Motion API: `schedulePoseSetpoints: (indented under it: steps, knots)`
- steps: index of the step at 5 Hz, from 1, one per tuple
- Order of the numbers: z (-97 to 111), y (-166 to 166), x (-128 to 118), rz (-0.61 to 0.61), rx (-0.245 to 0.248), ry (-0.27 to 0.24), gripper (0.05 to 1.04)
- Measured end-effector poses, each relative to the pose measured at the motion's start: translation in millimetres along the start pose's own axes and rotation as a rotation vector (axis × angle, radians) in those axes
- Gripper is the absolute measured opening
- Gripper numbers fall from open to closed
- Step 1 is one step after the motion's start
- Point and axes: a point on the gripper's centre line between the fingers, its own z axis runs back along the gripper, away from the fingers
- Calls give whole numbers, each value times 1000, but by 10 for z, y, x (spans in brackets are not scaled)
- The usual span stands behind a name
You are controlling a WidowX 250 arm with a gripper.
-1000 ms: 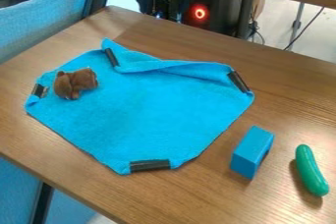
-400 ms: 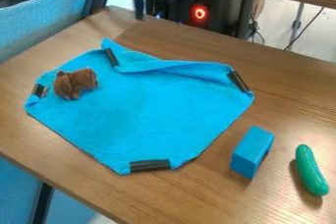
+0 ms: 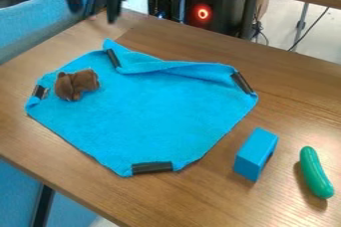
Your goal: Remove the brown figure on the left top edge from the cloth
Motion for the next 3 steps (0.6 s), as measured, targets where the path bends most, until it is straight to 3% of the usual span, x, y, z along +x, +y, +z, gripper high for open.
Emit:
schedulePoseSetpoints:
  steps: [1,2,3]
  knots:
    - [-78,395,-173,-184,1,-18,1001]
    - [-171,358,-439,-313,7,-55,1001]
    - [-433,306,-692,-371,43,-18,1001]
